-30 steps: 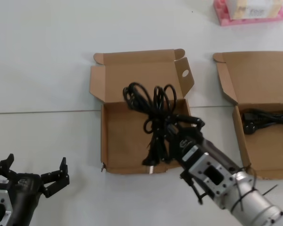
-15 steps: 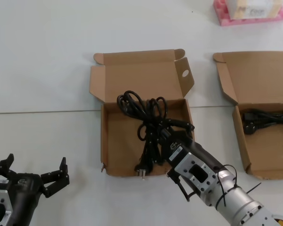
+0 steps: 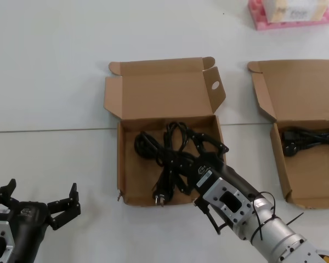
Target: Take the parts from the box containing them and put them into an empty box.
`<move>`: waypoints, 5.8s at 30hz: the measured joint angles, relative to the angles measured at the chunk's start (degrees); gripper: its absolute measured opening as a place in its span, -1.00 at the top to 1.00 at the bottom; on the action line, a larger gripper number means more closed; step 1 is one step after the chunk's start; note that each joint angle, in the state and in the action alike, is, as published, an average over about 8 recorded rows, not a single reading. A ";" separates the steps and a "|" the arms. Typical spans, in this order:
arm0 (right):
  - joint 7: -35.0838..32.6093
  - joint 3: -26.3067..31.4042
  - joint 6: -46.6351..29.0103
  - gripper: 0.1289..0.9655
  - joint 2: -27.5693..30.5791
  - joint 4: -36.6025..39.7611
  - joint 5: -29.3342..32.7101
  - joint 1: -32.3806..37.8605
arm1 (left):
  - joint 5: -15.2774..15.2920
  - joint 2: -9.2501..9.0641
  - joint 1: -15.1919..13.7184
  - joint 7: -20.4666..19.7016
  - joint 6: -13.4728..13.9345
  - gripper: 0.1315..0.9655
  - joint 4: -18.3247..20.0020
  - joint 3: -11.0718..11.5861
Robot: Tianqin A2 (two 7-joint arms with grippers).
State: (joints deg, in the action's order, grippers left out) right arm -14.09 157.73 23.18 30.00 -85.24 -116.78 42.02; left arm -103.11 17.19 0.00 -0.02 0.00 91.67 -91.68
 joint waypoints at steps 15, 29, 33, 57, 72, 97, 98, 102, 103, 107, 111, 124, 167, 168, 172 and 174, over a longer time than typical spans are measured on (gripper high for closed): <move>0.00 -3.83 -1.33 -0.08 -0.74 -0.37 0.78 -2.45 | 0.00 0.00 0.00 0.00 0.00 -1.00 0.00 0.00; 0.00 -15.66 -5.48 -0.74 -3.04 -1.53 3.23 -9.96 | 0.00 0.00 0.00 0.00 0.00 -1.00 0.00 0.00; 0.00 -19.16 -6.71 -0.79 -3.72 -1.87 3.95 -12.21 | -0.01 0.00 0.00 0.00 0.00 -1.00 0.00 0.00; 0.00 -40.30 -14.14 -1.00 -7.81 -3.92 8.32 -25.63 | -0.01 0.00 0.00 0.00 0.00 -1.00 0.00 0.00; 0.00 -53.54 -18.79 -1.00 -10.38 -5.21 11.05 -34.06 | -0.02 0.00 0.00 0.02 0.00 -1.00 0.00 0.00; 0.00 -63.84 -22.40 -1.00 -12.38 -6.22 13.19 -40.61 | -0.02 0.00 0.00 0.02 0.00 -1.00 0.00 0.00; 0.00 -63.84 -22.40 -1.00 -12.38 -6.22 13.19 -40.61 | -0.02 0.00 0.00 0.02 0.00 -1.00 0.00 0.00; 0.00 -63.84 -22.40 -1.00 -12.38 -6.22 13.19 -40.61 | -0.02 0.00 0.00 0.02 0.00 -1.00 0.00 0.00; 0.00 -63.84 -22.40 -1.00 -12.38 -6.22 13.19 -40.61 | -0.02 0.00 0.00 0.02 0.00 -1.00 0.00 0.00; 0.00 -63.84 -22.40 -1.00 -12.38 -6.22 13.18 -40.61 | -0.02 0.00 0.00 0.02 0.00 -1.00 0.00 0.00; 0.00 -63.84 -22.40 -1.00 -12.38 -6.22 13.18 -40.61 | -0.02 0.00 0.00 0.02 0.00 -1.00 0.00 0.00; 0.00 -63.84 -22.40 -1.00 -12.38 -6.22 13.18 -40.61 | -0.02 0.00 0.00 0.02 0.00 -1.00 0.00 0.00; 0.00 -63.84 -22.40 -1.00 -12.38 -6.22 13.18 -40.61 | -0.02 0.00 0.00 0.02 0.00 -1.00 0.00 0.00; 0.00 -63.84 -22.40 -1.00 -12.38 -6.22 13.18 -40.61 | -0.02 0.00 0.00 0.02 0.00 -1.00 0.00 0.00; 0.00 -63.84 -22.40 -1.00 -12.38 -6.22 13.18 -40.61 | -0.02 0.00 0.00 0.02 0.00 -1.00 0.00 0.00; 0.00 -63.84 -22.40 -1.00 -12.38 -6.22 13.18 -40.61 | -0.02 0.00 0.00 0.02 0.00 -1.00 0.00 0.00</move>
State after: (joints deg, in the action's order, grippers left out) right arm -14.09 93.89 0.78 17.62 -91.46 -103.59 1.41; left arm -103.13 17.19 0.00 0.00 0.00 91.67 -91.67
